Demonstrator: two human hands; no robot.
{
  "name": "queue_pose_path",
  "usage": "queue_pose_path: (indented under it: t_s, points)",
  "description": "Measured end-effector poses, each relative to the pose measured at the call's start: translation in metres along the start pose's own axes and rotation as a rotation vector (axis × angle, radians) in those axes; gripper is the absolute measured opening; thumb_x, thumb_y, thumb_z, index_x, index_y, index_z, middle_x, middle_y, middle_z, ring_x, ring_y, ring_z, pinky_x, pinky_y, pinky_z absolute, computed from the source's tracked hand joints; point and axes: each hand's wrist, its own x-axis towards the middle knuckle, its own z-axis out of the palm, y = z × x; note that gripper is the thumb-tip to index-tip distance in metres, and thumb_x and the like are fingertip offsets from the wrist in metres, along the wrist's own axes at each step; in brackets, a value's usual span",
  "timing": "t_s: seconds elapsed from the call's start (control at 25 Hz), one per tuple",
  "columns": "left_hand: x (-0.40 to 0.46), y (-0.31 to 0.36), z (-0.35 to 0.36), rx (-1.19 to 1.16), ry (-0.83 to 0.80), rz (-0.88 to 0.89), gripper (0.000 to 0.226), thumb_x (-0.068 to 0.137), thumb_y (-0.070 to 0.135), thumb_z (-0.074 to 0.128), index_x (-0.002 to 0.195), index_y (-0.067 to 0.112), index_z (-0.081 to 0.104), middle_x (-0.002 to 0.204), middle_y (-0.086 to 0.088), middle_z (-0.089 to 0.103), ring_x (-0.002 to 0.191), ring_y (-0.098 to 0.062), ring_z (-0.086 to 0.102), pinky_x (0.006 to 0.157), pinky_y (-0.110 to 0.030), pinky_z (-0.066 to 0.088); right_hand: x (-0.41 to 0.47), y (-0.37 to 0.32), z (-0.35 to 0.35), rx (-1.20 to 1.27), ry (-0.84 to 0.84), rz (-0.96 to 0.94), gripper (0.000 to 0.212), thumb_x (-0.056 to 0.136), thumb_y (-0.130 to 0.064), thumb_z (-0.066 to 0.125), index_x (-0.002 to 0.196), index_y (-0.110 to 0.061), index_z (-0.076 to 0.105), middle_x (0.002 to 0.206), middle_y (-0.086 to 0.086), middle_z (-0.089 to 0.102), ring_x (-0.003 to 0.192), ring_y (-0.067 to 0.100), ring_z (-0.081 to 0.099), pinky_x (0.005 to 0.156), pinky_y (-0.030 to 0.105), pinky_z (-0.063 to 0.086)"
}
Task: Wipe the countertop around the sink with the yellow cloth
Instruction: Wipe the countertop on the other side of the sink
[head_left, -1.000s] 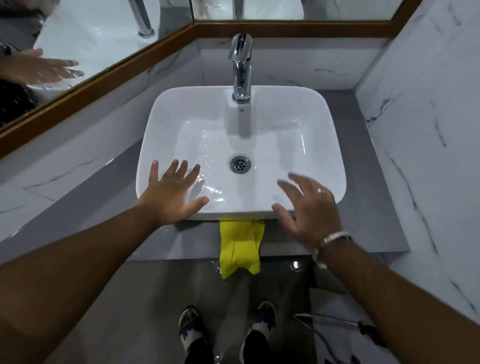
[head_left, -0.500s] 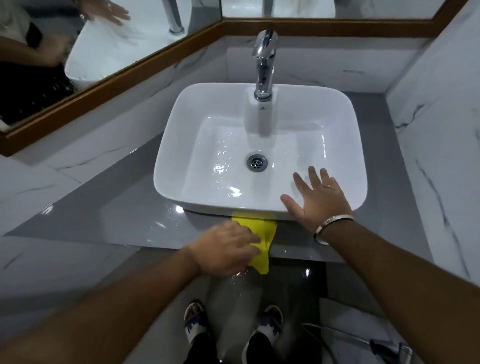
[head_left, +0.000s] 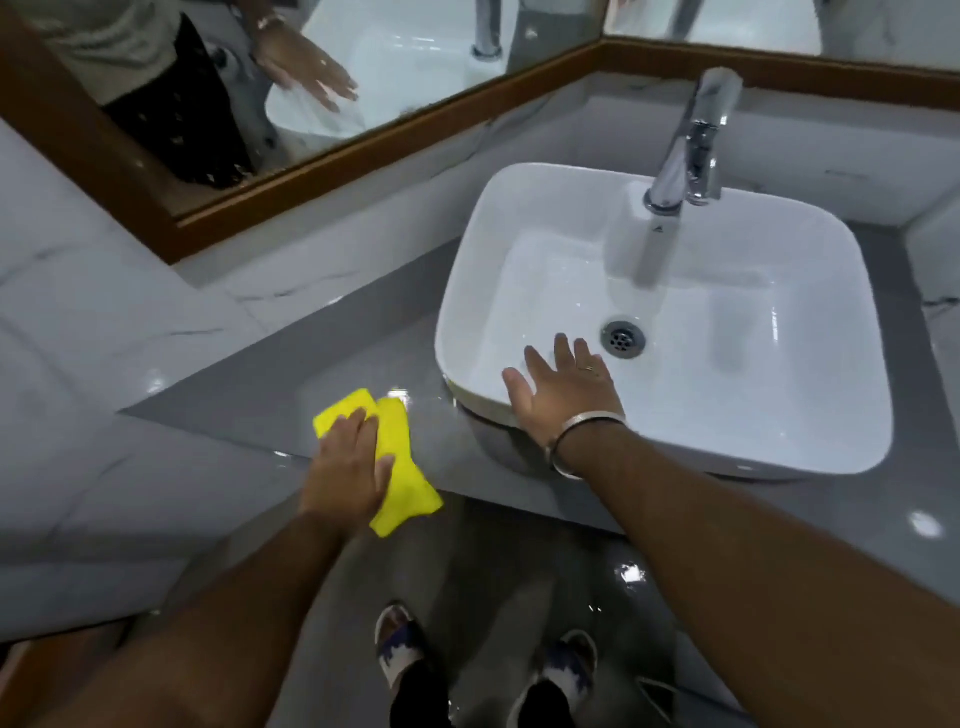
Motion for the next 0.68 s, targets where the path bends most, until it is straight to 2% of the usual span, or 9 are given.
queue_pose_path:
  t_s: [0.08,0.16,0.24,0.28,0.32,0.44,0.52,0.6,0.68]
  points:
    - [-0.01,-0.02,0.004,0.029,-0.026,0.149,0.064,0.099,0.049,0.023,0.136,0.001,0.043,0.153,-0.022,0.033,0.126,-0.05,0.046,0.099,-0.059,0.043,0.016,-0.027,0.003,-0.042,0.017,-0.043,0.059,0.092,-0.052,0.016,0.143,-0.024,0.025,0.156,0.015,0.015,0.143,0.034,0.01,0.118,0.047,0.009]
    - [-0.007,-0.005,0.016,0.004,-0.082,0.444,0.064,0.098,0.049,0.025,0.143,0.005,0.035,0.162,-0.011,0.012,0.137,-0.043,0.034,0.11,-0.052,0.033,0.023,-0.044,0.006,-0.047,0.068,-0.065,0.062,0.089,-0.05,0.014,0.141,-0.021,0.031,0.154,0.018,0.022,0.141,0.035,0.017,0.115,0.047,0.014]
    - [0.019,0.007,0.025,-0.031,-0.082,0.636,0.066,0.096,0.049,0.035,0.147,0.008,0.032,0.159,-0.013,0.022,0.143,-0.038,0.026,0.115,-0.051,0.02,0.029,-0.053,0.007,-0.031,0.099,-0.078,0.074,0.081,-0.053,0.007,0.139,-0.019,0.035,0.151,0.019,0.03,0.138,0.037,0.024,0.113,0.047,0.019]
    - [0.037,0.009,0.028,-0.028,-0.055,0.632,0.067,0.096,0.05,0.034,0.148,0.008,0.031,0.157,-0.015,0.027,0.144,-0.037,0.024,0.116,-0.051,0.02,0.029,-0.052,0.007,-0.029,0.099,-0.077,0.077,0.078,-0.054,0.004,0.14,-0.019,0.034,0.15,0.019,0.031,0.138,0.037,0.025,0.113,0.047,0.02]
    - [0.054,0.006,0.029,-0.016,-0.03,0.539,0.066,0.098,0.051,0.029,0.148,0.007,0.031,0.156,-0.017,0.03,0.144,-0.038,0.025,0.115,-0.054,0.024,0.03,-0.05,0.007,-0.033,0.093,-0.075,0.078,0.078,-0.055,0.002,0.141,-0.02,0.032,0.151,0.018,0.03,0.139,0.036,0.024,0.114,0.046,0.021]
    - [0.086,-0.034,0.024,-0.066,0.137,-0.06,0.069,0.1,0.05,0.021,0.144,-0.001,0.035,0.15,-0.025,0.036,0.137,-0.047,0.035,0.111,-0.056,0.028,0.028,-0.049,0.006,-0.057,0.069,-0.076,0.075,0.081,-0.055,0.0,0.142,-0.023,0.028,0.152,0.015,0.028,0.14,0.034,0.022,0.115,0.045,0.02]
    - [0.064,-0.047,0.018,-0.095,0.187,-0.282,0.068,0.094,0.046,0.032,0.141,-0.002,0.039,0.149,-0.026,0.038,0.134,-0.048,0.037,0.109,-0.055,0.025,0.028,-0.05,0.004,-0.072,0.066,-0.082,0.072,0.083,-0.053,0.001,0.141,-0.022,0.03,0.152,0.015,0.03,0.14,0.034,0.024,0.115,0.045,0.023]
    - [0.028,-0.038,0.015,-0.104,0.159,-0.185,0.069,0.089,0.044,0.037,0.14,-0.003,0.043,0.147,-0.027,0.04,0.134,-0.05,0.038,0.109,-0.056,0.024,0.028,-0.052,0.003,-0.084,0.067,-0.085,0.07,0.083,-0.05,0.004,0.14,-0.02,0.034,0.149,0.016,0.034,0.138,0.035,0.028,0.113,0.045,0.026]
    - [0.023,-0.024,0.015,-0.125,0.034,0.085,0.071,0.087,0.046,0.039,0.142,0.0,0.041,0.15,-0.024,0.037,0.138,-0.047,0.033,0.109,-0.057,0.026,0.027,-0.052,0.001,-0.104,0.058,-0.087,0.068,0.084,-0.047,0.007,0.138,-0.019,0.037,0.146,0.016,0.039,0.135,0.035,0.033,0.111,0.045,0.03]
